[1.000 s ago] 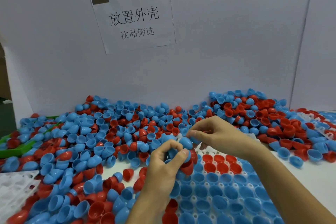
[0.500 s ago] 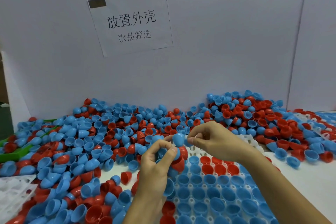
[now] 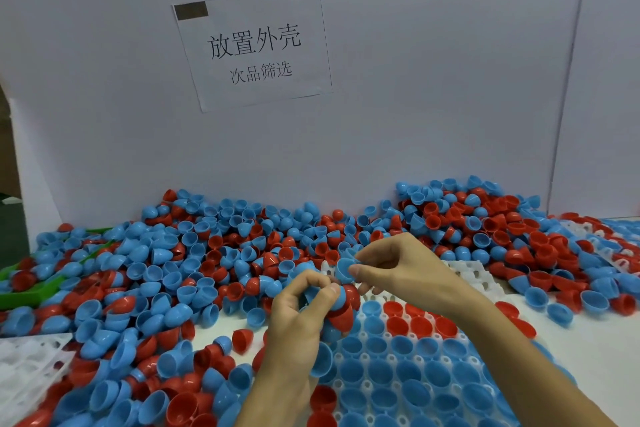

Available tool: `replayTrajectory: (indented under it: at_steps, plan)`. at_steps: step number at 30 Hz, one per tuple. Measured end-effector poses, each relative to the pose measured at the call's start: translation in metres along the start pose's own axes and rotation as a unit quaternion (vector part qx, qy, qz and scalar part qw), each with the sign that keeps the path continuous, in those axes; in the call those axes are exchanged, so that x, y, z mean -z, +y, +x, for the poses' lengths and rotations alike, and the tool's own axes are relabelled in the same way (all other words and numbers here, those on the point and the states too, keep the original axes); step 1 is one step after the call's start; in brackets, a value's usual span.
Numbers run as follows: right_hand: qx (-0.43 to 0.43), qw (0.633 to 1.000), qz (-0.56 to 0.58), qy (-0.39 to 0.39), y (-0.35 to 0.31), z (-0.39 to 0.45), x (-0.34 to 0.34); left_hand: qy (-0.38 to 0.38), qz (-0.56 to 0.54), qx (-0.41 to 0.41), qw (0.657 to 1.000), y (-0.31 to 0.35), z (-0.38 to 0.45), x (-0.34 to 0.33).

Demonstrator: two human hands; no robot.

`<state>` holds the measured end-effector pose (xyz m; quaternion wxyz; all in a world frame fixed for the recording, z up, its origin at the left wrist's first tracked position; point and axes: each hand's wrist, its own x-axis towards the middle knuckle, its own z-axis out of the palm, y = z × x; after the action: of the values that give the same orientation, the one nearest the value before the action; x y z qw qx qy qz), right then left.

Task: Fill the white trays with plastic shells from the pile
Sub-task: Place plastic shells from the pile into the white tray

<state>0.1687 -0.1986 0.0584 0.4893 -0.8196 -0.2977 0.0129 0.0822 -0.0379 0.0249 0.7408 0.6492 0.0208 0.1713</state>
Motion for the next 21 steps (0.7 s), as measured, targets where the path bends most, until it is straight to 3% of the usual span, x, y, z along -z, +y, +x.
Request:
replayTrajectory:
  at_steps: [6, 9, 15, 21]
  plan:
    - [-0.031, 0.997, -0.051, 0.048, 0.006, 0.009, -0.006, 0.019, -0.018, 0.004, 1.000, 0.002, 0.003, 0.008]
    - [-0.038, 0.988, -0.131, 0.078, 0.008, 0.020, -0.007, 0.057, -0.050, 0.016, 0.997, 0.000, 0.010, 0.018]
    - [-0.048, 0.974, -0.220, 0.013, 0.002, 0.056, -0.010, 0.092, -0.104, 0.016, 0.990, 0.001, 0.017, 0.029]
    - [-0.080, 0.920, -0.371, -0.094, 0.006, 0.086, -0.041, 0.097, -0.109, 0.025, 0.989, 0.002, 0.018, 0.032]
